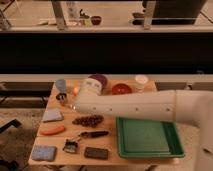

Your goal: Place fork in red bowl

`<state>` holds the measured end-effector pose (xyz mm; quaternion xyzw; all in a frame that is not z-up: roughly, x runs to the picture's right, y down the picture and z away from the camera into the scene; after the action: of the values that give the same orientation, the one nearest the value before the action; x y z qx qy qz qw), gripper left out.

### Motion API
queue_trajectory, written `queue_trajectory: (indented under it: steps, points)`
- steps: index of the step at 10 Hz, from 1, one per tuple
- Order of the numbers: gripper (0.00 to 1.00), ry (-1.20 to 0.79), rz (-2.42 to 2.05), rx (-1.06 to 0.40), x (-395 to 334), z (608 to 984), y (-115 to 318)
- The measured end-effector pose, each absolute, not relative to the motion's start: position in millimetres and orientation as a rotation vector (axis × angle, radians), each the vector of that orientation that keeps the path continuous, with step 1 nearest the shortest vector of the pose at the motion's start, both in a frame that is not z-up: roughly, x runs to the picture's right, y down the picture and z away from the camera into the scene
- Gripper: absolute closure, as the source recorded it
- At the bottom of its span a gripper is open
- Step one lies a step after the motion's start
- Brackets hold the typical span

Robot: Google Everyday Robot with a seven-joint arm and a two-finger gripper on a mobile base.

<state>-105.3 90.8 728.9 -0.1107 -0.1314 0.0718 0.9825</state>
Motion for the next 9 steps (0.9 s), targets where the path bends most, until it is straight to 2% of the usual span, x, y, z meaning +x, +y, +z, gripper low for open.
queue_trajectory:
  steps: [4, 9]
  points:
    - [1.00, -0.244, 0.350, -0.118, -1.9, 681.7, 125.5]
    - [1.00, -0.204, 0.405, -0.088, 99.5, 665.8, 148.4]
